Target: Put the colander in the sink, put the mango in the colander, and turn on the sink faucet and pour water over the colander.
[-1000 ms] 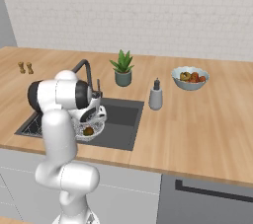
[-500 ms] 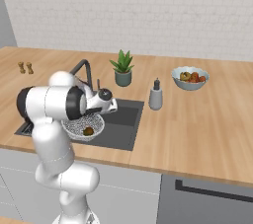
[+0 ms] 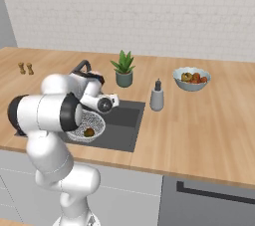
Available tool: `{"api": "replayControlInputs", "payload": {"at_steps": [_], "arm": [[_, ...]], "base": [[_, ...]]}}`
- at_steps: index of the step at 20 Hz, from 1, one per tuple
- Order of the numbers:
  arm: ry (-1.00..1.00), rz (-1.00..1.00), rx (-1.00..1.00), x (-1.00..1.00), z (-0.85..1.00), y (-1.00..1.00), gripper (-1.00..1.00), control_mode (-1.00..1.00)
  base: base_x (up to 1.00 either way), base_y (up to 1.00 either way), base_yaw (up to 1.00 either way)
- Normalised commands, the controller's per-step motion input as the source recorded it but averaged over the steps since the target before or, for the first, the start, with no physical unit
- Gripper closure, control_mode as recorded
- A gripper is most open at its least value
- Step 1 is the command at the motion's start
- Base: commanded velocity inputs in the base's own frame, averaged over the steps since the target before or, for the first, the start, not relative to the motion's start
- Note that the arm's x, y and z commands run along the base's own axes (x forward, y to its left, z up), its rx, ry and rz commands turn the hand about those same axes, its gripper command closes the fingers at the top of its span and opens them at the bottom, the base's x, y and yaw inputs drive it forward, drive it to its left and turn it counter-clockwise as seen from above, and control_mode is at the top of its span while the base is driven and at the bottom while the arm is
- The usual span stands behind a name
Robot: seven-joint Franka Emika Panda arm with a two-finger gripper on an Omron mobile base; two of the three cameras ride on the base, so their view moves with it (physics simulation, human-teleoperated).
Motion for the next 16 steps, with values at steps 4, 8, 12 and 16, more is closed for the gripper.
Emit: {"api": "replayControlInputs", "payload": {"at_steps": [4, 8, 12, 16], "arm": [[-0.34, -0.06, 0.16, 0.0, 0.28, 0.0, -1.0, -1.0], [-0.3, -0.09, 0.16, 0.1, 0.16, 0.0, -1.0, -1.0], [-0.25, -0.09, 0.15, 0.12, 0.19, 0.0, -1.0, -1.0], [-0.12, -0.05, 0.19, 0.03, 0.31, -0.07, -1.0, -1.0]], "base": [[0.0, 0.0, 0.0], [0.0, 0.0, 0.0], [0.0, 0.0, 0.0], [0.0, 0.0, 0.0]]}}
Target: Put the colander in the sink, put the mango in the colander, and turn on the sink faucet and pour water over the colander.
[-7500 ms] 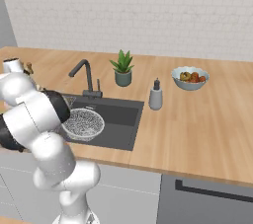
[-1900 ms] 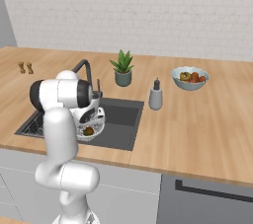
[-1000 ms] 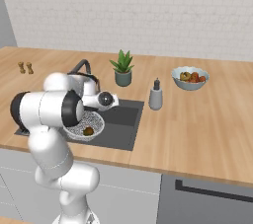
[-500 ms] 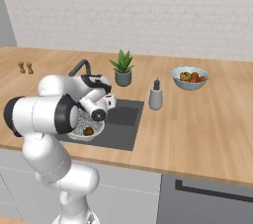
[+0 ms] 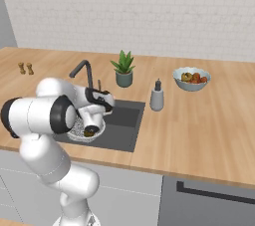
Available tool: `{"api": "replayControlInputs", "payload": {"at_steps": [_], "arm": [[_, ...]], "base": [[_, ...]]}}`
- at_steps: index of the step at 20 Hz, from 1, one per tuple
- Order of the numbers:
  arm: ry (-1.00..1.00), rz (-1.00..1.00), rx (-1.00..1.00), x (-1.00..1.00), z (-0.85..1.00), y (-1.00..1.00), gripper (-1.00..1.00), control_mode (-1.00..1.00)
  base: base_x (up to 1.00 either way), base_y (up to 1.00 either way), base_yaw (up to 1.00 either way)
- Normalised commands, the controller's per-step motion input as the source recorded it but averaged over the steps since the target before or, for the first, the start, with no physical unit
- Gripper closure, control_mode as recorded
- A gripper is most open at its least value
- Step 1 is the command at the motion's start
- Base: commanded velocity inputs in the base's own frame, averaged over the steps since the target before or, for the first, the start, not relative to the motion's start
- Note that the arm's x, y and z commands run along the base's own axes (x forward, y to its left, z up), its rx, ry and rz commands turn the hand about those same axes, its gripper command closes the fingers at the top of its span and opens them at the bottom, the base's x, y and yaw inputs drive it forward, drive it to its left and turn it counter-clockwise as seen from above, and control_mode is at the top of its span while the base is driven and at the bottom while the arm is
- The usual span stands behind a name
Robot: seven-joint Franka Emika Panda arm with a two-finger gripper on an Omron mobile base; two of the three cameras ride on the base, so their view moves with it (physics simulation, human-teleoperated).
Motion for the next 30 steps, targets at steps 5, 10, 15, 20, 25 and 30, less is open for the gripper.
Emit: {"api": "replayControlInputs", "payload": {"at_steps": [5, 10, 15, 20, 25, 30], "arm": [[0.03, -0.01, 0.12, 0.14, 0.36, -0.1, -1.0, -1.0], [0.09, 0.0, 0.06, 0.24, 0.05, -0.1, -1.0, -1.0], [0.06, 0.0, 0.06, 0.24, 0.0, -0.09, -1.0, -1.0], [0.1, 0.0, 0.07, 0.28, 0.0, -0.06, -1.0, -1.0], [0.08, 0.0, 0.02, 0.32, -0.04, 0.0, -1.0, -1.0], [0.03, -0.01, 0.0, 0.15, -0.05, 0.04, -1.0, -1.0]], "base": [[0.0, 0.0, 0.0], [0.0, 0.0, 0.0], [0.0, 0.0, 0.0], [0.0, 0.0, 0.0], [0.0, 0.0, 0.0], [0.0, 0.0, 0.0]]}}
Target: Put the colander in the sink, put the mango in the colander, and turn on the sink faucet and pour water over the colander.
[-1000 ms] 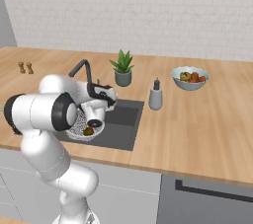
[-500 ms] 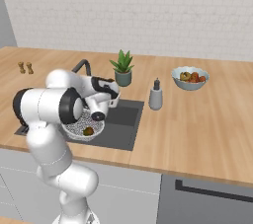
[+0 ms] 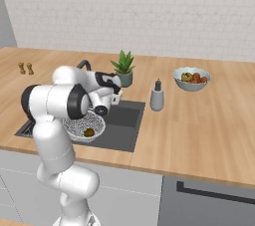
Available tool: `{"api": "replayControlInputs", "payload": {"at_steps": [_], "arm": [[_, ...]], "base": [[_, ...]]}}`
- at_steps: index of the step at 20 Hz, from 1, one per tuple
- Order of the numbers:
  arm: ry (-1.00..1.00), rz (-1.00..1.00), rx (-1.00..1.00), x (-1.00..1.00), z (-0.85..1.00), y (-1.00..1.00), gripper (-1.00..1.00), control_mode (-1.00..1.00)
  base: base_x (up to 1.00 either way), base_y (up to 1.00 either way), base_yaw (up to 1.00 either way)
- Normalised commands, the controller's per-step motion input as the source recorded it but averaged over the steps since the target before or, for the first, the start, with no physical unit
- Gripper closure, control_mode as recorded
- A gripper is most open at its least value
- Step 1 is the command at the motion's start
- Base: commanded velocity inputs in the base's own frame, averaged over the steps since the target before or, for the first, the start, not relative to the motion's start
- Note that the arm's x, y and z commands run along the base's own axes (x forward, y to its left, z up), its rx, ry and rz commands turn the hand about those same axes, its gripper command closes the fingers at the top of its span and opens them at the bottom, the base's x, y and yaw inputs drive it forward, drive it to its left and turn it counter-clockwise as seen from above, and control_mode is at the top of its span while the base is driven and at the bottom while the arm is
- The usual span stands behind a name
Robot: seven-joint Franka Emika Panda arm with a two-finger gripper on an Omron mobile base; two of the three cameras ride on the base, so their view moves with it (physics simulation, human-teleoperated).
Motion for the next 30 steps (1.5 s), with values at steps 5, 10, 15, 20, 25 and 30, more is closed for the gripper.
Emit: {"api": "replayControlInputs", "payload": {"at_steps": [5, 10, 15, 20, 25, 30], "arm": [[0.04, -0.05, 0.0, 0.11, -0.09, 0.2, -1.0, -1.0], [0.04, -0.08, 0.0, 0.27, -0.01, 0.3, -1.0, -1.0], [0.05, -0.06, 0.0, 0.25, -0.03, 0.13, -1.0, -1.0], [0.1, -0.05, 0.0, 0.2, 0.0, 0.01, -1.0, -1.0], [0.1, -0.02, -0.01, 0.05, -0.02, 0.1, -1.0, -1.0], [0.05, 0.0, -0.03, 0.0, -0.06, 0.21, -1.0, -1.0]], "base": [[0.0, 0.0, 0.0], [0.0, 0.0, 0.0], [0.0, 0.0, 0.0], [0.0, 0.0, 0.0], [0.0, 0.0, 0.0], [0.0, 0.0, 0.0]]}}
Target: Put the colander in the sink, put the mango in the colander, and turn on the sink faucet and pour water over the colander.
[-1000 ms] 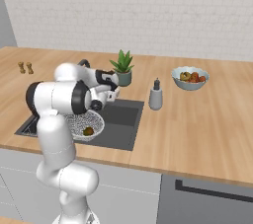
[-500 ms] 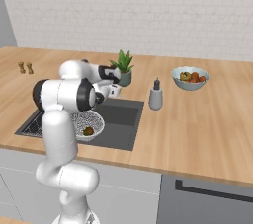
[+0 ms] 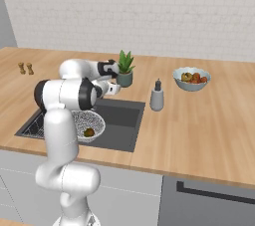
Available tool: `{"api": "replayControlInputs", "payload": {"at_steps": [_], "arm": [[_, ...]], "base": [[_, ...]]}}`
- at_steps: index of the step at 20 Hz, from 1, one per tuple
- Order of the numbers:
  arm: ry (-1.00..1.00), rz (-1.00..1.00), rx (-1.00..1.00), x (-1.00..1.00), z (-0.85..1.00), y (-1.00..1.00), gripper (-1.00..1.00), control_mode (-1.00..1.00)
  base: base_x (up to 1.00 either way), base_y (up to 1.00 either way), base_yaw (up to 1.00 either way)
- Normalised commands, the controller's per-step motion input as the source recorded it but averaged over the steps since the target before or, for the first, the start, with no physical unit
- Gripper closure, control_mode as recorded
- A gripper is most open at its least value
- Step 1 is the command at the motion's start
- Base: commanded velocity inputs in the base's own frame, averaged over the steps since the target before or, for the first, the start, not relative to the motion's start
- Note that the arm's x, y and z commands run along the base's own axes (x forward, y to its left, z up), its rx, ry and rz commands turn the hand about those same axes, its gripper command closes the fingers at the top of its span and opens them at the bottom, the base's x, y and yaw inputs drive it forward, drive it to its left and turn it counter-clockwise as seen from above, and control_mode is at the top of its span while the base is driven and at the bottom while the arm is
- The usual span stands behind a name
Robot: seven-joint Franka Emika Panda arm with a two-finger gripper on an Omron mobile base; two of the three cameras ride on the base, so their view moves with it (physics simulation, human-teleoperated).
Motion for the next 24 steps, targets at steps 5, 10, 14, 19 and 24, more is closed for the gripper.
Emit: {"api": "replayControlInputs", "payload": {"at_steps": [5, 10, 14, 19, 24], "arm": [[0.0, 0.0, -0.06, 0.0, -0.25, 0.17, -1.0, -1.0], [0.0, 0.0, -0.02, 0.0, -0.37, 0.01, -1.0, -1.0], [0.0, 0.0, 0.0, 0.0, -0.22, 0.06, -1.0, -1.0], [0.01, 0.0, 0.0, 0.0, -0.03, 0.16, -1.0, -1.0], [0.01, 0.0, 0.0, 0.03, 0.0, 0.05, -1.0, -1.0]], "base": [[0.0, 0.0, 0.0], [0.0, 0.0, 0.0], [0.0, 0.0, 0.0], [0.0, 0.0, 0.0], [0.0, 0.0, 0.0]]}}
